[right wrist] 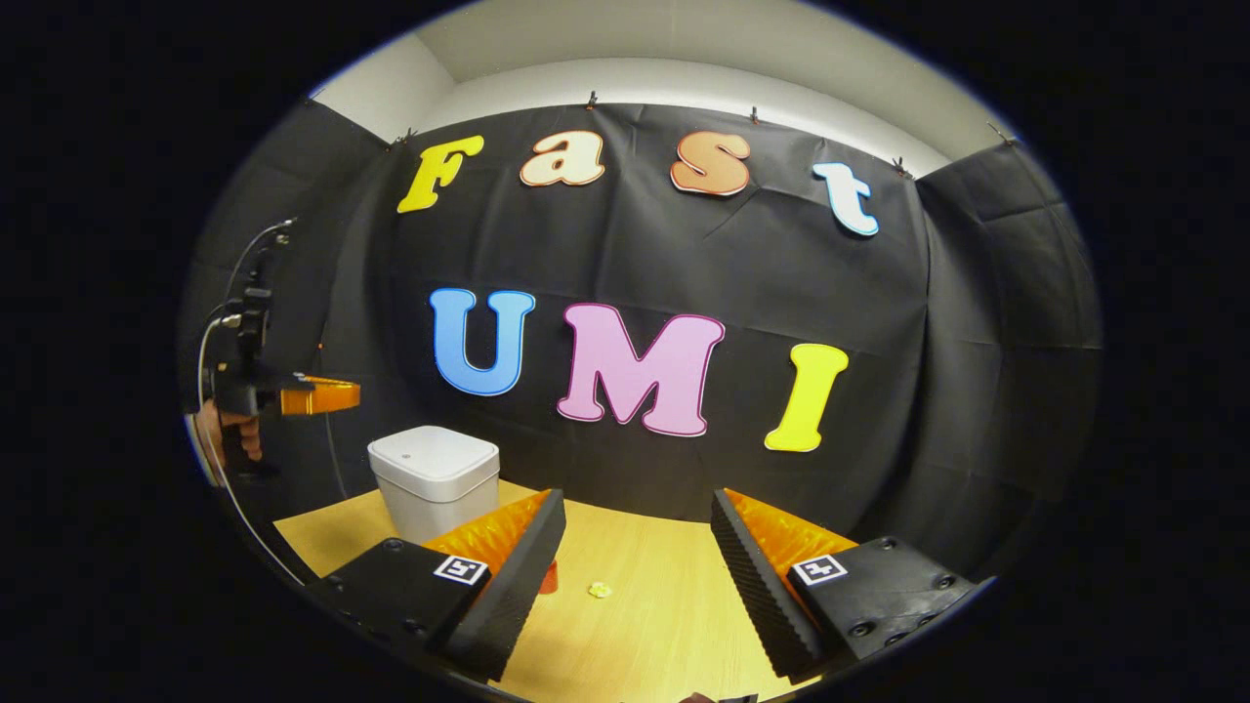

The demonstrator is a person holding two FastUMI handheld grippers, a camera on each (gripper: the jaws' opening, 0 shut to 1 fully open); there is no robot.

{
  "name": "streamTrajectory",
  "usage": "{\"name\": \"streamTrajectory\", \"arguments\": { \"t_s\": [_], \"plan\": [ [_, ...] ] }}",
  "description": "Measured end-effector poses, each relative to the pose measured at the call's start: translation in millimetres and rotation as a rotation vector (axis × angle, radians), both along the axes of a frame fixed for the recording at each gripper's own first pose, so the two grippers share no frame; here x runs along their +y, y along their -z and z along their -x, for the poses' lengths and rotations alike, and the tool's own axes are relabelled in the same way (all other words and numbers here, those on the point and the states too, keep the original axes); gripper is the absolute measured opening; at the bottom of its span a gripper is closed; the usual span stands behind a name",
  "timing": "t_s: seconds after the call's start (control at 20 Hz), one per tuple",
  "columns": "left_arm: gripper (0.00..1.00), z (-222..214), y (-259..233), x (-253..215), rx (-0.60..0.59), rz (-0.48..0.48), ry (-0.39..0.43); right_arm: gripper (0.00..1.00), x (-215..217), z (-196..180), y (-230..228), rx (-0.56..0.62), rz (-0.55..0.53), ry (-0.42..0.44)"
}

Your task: Press the lid of the desktop garbage bin to open it, pick up the crumpled paper on the desktop and throw it into the bin, then pick up the pop can on the desktop and drop it into the bin, and finally close the garbage bin lid.

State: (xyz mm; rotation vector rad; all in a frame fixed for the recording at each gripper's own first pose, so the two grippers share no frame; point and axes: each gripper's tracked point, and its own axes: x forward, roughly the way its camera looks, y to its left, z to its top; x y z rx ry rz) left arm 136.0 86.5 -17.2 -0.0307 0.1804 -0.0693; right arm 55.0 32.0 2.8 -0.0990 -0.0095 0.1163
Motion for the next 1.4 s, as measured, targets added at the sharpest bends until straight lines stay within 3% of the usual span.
{"name": "streamTrajectory", "arguments": {
  "t_s": [0.05, 0.1, 0.15, 0.2, 0.25, 0.35, 0.55, 0.75, 0.8, 1.2, 1.4],
  "plan": [
    [0.06, -14.1, 4.7, 6.1, 0.021, -0.023, -0.005, 0.86, -4.2, -8.7, 2.7, -0.001, 0.002, -0.007],
    [0.06, -27.0, 14.3, 11.9, 0.053, -0.059, -0.008, 0.96, -8.4, -18.5, 4.5, -0.002, 0.003, -0.014],
    [0.06, -38.4, 27.6, 15.8, 0.108, -0.084, -0.005, 0.96, -13.7, -29.4, 7.5, 0.004, 0.002, -0.017],
    [0.06, -50.3, 42.3, 15.8, 0.158, -0.071, -0.001, 0.86, -18.3, -40.2, 11.8, 0.015, -0.005, -0.022],
    [0.06, -60.4, 54.9, 12.0, 0.209, -0.035, -0.001, 0.96, -21.0, -50.1, 16.6, 0.026, -0.017, -0.032],
    [0.06, -75.4, 81.7, 17.2, 0.299, -0.016, -0.030, 0.97, -28.8, -71.0, 24.4, 0.043, -0.043, -0.054],
    [0.06, -95.8, 112.6, 29.3, 0.367, -0.036, -0.090, 0.97, -45.9, -109.8, 43.1, 0.081, -0.040, -0.097],
    [0.06, -88.5, 147.9, 44.7, 0.501, -0.042, -0.157, 0.97, -56.3, -132.1, 51.9, 0.101, -0.069, -0.108],
    [0.07, -97.1, 143.4, 49.8, 0.453, -0.056, -0.156, 0.97, -59.2, -136.8, 52.5, 0.098, -0.071, -0.099],
    [0.07, -90.8, 151.7, 48.3, 0.546, -0.088, -0.117, 0.97, -51.5, -138.1, 61.7, 0.119, -0.101, -0.031],
    [0.07, -100.2, 136.4, 54.0, 0.474, -0.137, -0.095, 0.96, -42.0, -133.0, 60.0, 0.116, -0.086, -0.001]
  ]
}}
